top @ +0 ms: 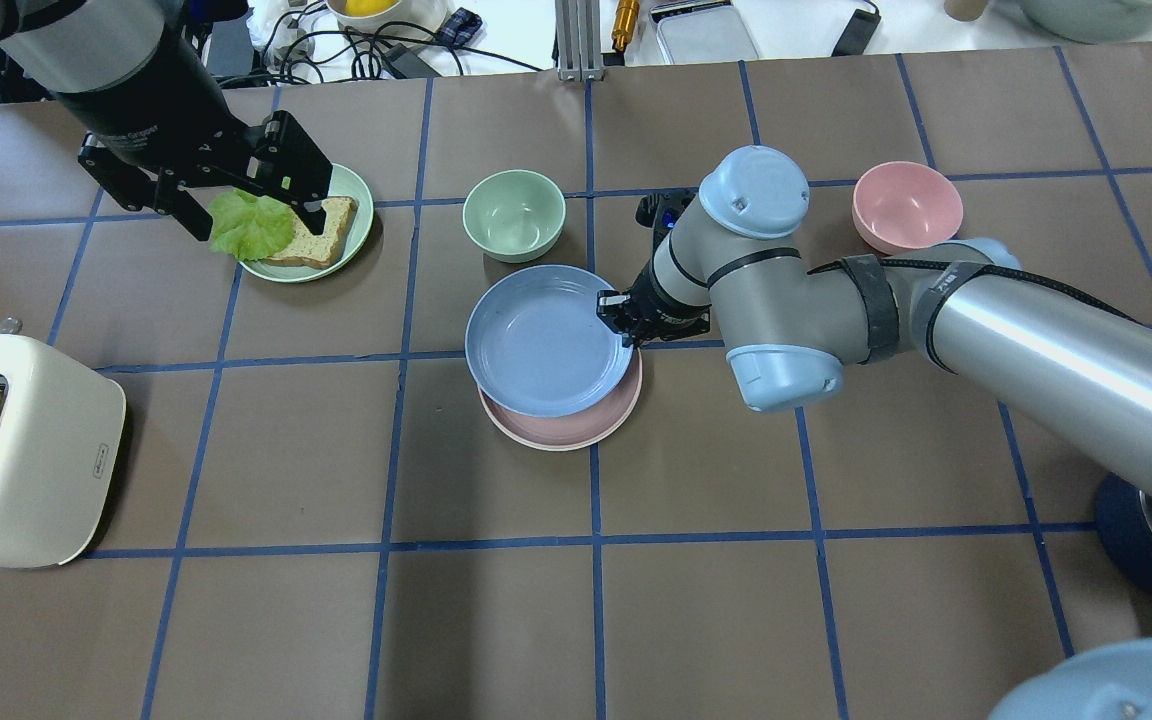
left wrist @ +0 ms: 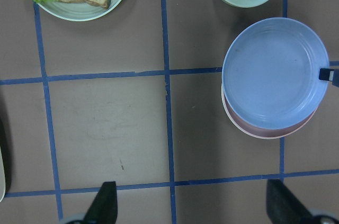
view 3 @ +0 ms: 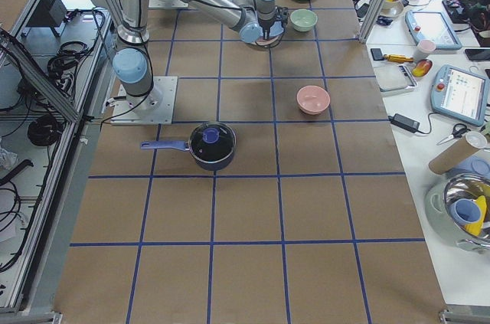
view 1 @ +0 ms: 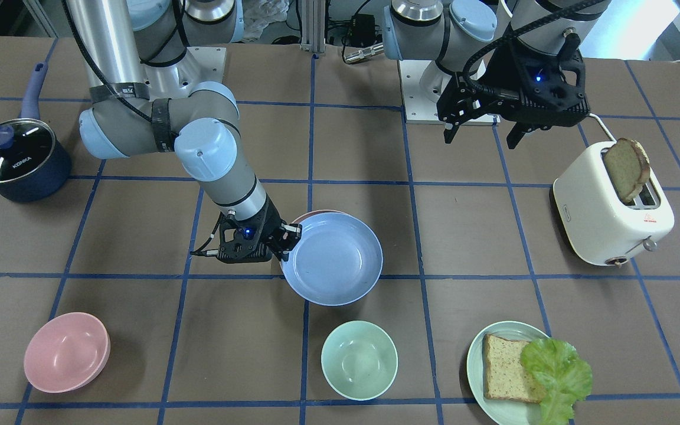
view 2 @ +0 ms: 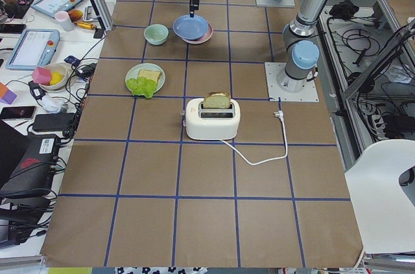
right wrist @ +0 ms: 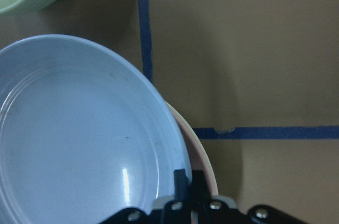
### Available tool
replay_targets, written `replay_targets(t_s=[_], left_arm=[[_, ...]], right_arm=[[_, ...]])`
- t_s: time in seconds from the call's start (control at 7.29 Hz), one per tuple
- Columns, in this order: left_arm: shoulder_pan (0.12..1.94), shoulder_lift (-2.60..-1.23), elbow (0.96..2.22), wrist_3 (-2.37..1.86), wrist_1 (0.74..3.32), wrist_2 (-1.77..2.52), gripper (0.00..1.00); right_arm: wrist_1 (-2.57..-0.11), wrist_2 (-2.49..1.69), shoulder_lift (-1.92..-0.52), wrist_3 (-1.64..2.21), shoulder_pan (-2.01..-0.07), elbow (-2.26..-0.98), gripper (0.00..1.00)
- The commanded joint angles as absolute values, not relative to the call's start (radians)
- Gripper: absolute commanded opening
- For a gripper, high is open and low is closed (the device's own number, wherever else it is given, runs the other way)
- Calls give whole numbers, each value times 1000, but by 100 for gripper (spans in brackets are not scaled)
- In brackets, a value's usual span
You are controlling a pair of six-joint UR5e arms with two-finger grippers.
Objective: Stack three plates with pink and blue
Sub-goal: 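Lower the light blue plate onto the stack and open the right gripper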
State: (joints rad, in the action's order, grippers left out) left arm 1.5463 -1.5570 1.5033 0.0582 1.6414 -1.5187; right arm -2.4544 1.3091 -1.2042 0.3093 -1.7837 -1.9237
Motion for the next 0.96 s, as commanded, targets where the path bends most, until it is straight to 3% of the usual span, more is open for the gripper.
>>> replay_targets(t_s=[0.0, 0.14, 0.27, 0.41, 0.55, 0.82], left_arm=[[1546, -1557, 1502, 58, 1641, -1519, 100], [1546, -1557, 1502, 58, 1641, -1519, 100], [1546, -1557, 1502, 58, 1641, -1520, 100], [1546, -1555, 1502, 58, 1641, -1520, 100], [1546, -1557, 1502, 58, 1641, -1520, 100], [1546, -1555, 1502, 58, 1641, -1519, 100]], right_arm=[[-2454, 1312, -1215, 305, -1787, -1950, 2], [-2456, 1310, -1216, 305, -1787, -1962, 2], [-2457, 1309, -1215, 305, -1786, -1954, 17], [-2459, 1307, -1216, 313, -1786, -1951, 62], [-2482, 1298, -1216, 316, -1784, -1945, 81], [-2477, 1305, -1216, 311, -1776, -1893, 87]])
